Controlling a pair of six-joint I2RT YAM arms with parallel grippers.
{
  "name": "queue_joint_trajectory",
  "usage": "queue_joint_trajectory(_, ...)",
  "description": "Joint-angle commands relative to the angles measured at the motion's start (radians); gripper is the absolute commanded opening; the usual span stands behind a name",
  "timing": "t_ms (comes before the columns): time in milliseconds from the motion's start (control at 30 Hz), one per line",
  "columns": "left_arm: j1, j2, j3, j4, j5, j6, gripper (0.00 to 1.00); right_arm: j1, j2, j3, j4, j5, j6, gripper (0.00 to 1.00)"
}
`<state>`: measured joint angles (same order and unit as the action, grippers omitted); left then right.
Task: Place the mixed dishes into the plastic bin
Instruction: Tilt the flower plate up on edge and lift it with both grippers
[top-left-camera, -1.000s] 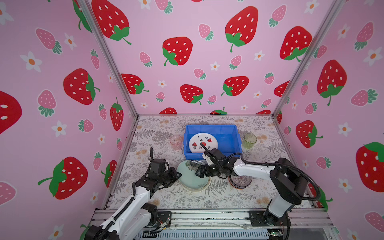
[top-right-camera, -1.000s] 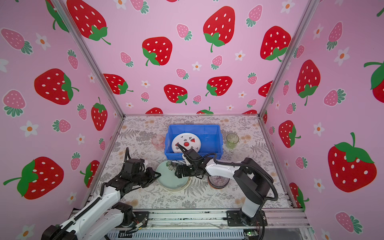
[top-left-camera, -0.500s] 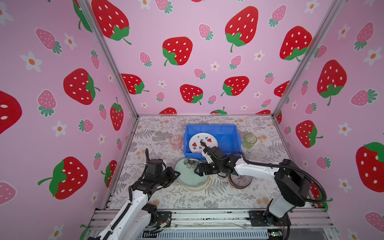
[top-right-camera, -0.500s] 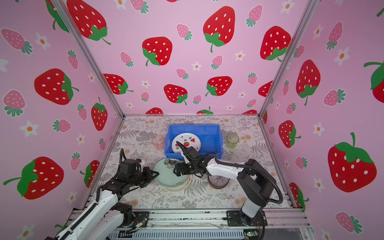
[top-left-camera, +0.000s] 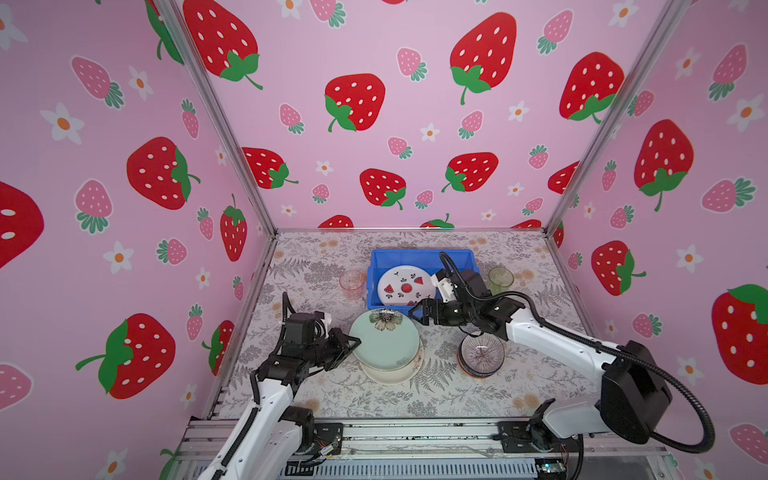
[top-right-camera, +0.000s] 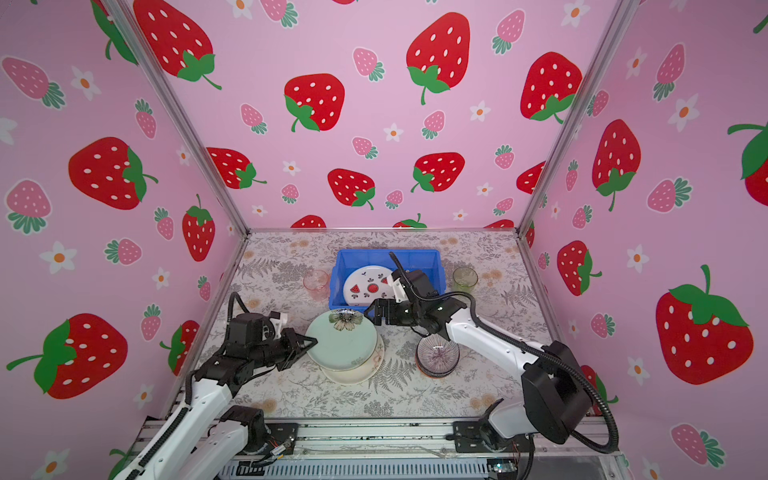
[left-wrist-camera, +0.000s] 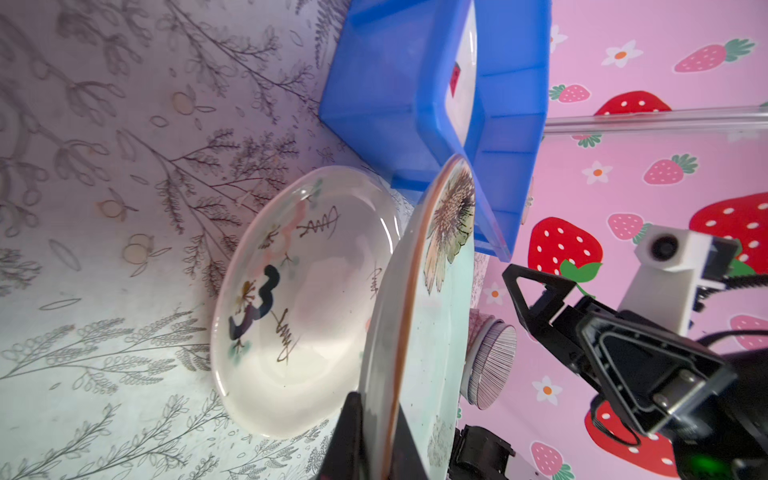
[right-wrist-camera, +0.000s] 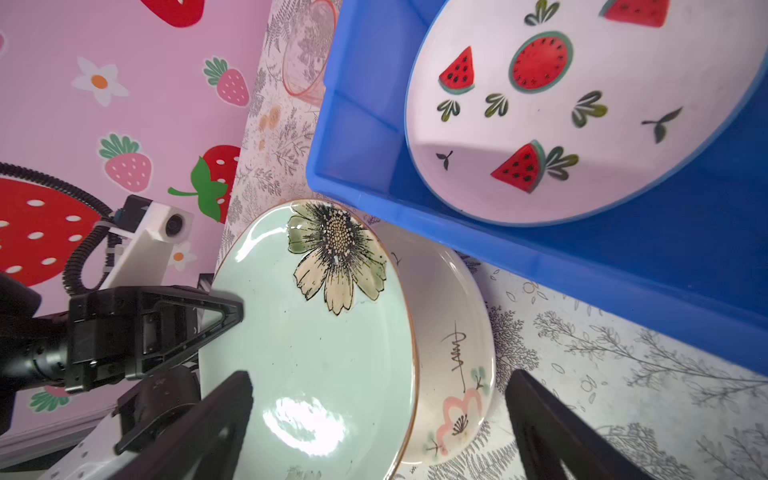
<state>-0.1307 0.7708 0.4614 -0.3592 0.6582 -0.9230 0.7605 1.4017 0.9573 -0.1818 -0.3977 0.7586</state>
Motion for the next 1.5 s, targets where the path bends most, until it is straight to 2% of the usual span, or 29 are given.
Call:
queue_joint_trajectory(0, 0.005, 0.023, 0.103, 0.148, 0.178, 0.026, 0.0, -0.046, -0.049, -0.041, -0.028, -0.111, 0.004, 0.96)
queue_joint_trajectory(133, 0.006, 0.098, 0.184, 0.143, 0.238, 0.104, 0.0, -0.082, -0.07, -0.049, -0.029, -0.219, -0.02, 0.92)
queue_joint_trajectory(300, 0.005, 0.186, 0.27, 0.141, 0.258, 0.173, 0.0, -0.095, -0.072, -0.056, -0.018, -0.292, -0.029, 0.88)
queue_joint_trajectory(533, 0.002, 0.253, 0.321, 0.14, 0.269, 0.212, 0.0, -0.109, -0.075, -0.106, 0.134, -0.363, 0.052, 0.81)
queue_joint_trajectory(800, -0.004, 0.271, 0.293, 0.187, 0.256, 0.198, 0.0, -0.112, -0.048, -0.114, 0.269, -0.401, 0.133, 0.68)
queue_joint_trajectory(1467, -0.027, 0.302, 0.278, 0.24, 0.217, 0.179, 0.0, -0.112, 0.006, -0.146, 0.421, -0.408, 0.211, 0.39)
